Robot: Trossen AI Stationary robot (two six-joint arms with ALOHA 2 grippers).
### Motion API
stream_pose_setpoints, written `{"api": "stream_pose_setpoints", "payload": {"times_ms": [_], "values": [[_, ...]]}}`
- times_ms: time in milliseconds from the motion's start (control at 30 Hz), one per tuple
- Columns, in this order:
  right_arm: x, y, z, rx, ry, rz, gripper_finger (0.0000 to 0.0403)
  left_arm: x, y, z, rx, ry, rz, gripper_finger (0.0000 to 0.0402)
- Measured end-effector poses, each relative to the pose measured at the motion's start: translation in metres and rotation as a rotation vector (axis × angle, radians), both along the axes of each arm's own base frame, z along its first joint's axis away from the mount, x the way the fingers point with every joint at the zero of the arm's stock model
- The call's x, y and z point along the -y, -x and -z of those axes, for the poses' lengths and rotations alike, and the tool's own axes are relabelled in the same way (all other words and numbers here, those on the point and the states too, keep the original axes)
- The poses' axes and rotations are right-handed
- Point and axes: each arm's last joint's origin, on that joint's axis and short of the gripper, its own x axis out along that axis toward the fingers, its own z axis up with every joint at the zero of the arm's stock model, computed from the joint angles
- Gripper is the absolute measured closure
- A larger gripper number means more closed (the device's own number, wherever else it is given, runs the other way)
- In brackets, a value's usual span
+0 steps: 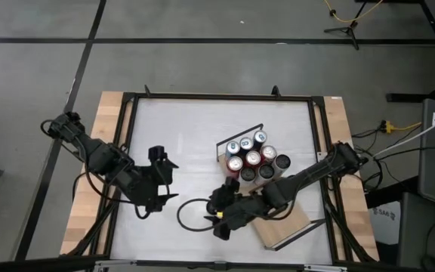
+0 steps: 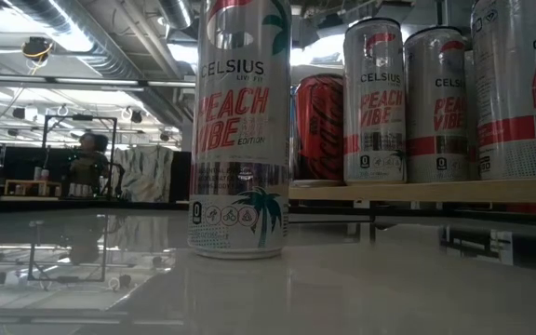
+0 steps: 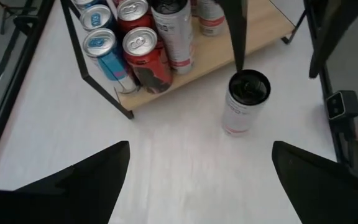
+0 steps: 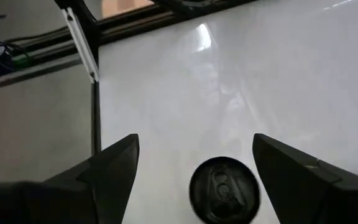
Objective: Place canned beverage on shelf
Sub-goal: Put the white pink soda can on the shelf aligned with the other white pink soda cans
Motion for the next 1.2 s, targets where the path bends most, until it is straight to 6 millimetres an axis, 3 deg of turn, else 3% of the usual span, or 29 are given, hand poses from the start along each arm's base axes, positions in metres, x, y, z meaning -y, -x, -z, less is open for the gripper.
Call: {"api": "stream_pose_setpoints", "payload": {"times_ms": [333,733,900,1200], "values": [[-0.005,-0.008,0.032,-0.112,0.063,-0.004,0.0098,0.004,0.002,0.0,0.003,0.018,0.0,0.0015],[-0.004,-0.008,0.034,-0.115,0.097,0.026,0.0098,0.004,0.002,0.0,0.004,0.017,-0.001,0.0015],[-0.005,-0.011,0.047,-0.158,0.117,0.021,0.0098,0.004,0.002,0.0,0.004,0.016,-0.001,0.0015],[0.001,-0.017,0.053,-0.164,0.128,0.044,0.0098,0.004,0.002,0.0,0.004,0.016,-0.001,0.0015]]}}
